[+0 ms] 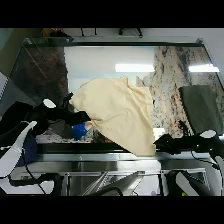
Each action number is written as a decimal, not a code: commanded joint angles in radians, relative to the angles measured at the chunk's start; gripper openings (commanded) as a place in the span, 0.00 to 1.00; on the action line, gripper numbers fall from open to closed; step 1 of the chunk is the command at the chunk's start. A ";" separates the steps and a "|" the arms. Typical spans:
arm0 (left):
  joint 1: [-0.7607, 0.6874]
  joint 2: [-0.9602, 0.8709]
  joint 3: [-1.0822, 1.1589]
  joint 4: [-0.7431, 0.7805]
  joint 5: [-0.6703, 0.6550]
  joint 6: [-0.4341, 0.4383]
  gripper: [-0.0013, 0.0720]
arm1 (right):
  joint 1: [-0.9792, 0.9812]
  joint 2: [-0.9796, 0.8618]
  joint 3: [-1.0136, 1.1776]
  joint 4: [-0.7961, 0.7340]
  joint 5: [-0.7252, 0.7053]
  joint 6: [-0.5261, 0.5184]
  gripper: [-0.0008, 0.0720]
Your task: Fold the shirts.
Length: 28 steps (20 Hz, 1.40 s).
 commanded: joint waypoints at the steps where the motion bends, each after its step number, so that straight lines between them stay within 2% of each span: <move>1: -0.074 -0.006 -0.010 -0.010 0.080 0.021 0.93 | 0.000 -0.024 -0.037 0.029 -0.052 -0.032 0.80; 2: -0.094 -0.011 -0.008 -0.010 0.082 0.028 0.80 | 0.000 -0.045 -0.037 0.051 -0.053 -0.048 0.80; 4: -0.112 -0.013 -0.008 -0.008 0.082 0.036 0.28 | 0.015 -0.088 -0.037 0.092 -0.053 -0.087 0.80; 5: -0.111 -0.012 -0.007 -0.009 0.081 0.035 0.09 | 0.035 -0.114 -0.037 0.103 -0.056 -0.097 0.80; 6: -0.106 -0.012 0.000 -0.009 0.071 0.035 0.04 | 0.058 -0.139 -0.037 0.106 -0.061 -0.109 0.79; 8: -0.084 -0.012 0.027 -0.010 0.029 0.034 0.04 | 0.105 -0.182 -0.036 0.121 -0.075 -0.120 0.76; 9: -0.070 -0.007 0.047 -0.010 0.000 0.034 0.04 | 0.124 -0.197 -0.035 0.171 -0.074 -0.165 0.44; 10: -0.059 0.009 0.069 -0.010 -0.027 0.030 0.04 | 0.145 -0.206 -0.030 0.247 -0.063 -0.230 0.04; 11: -0.047 0.037 0.092 -0.010 -0.048 0.026 0.04 | 0.163 -0.204 -0.015 0.314 -0.051 -0.266 0.04; 14: -0.007 0.173 0.183 -0.009 -0.099 0.003 0.04 | 0.175 -0.178 0.153 0.428 0.048 -0.272 0.04; 18: 0.057 0.428 0.440 0.000 -0.179 -0.014 0.04 | 0.114 -0.109 0.677 0.635 0.129 -0.245 0.04; 21: 0.073 0.571 0.723 0.000 -0.186 -0.014 0.04 | 0.053 -0.111 1.145 0.652 0.120 -0.219 0.04; 24: 0.060 0.620 1.059 0.063 -0.201 -0.018 0.04 | 0.016 -0.119 1.527 0.619 0.082 -0.214 0.04; 26: 0.056 0.611 1.242 0.102 -0.219 -0.020 0.04 | 0.017 -0.118 1.681 0.561 0.039 -0.203 0.04; 28: 0.056 0.595 1.324 0.093 -0.226 -0.019 0.04 | 0.017 -0.115 1.735 0.550 0.035 -0.200 0.04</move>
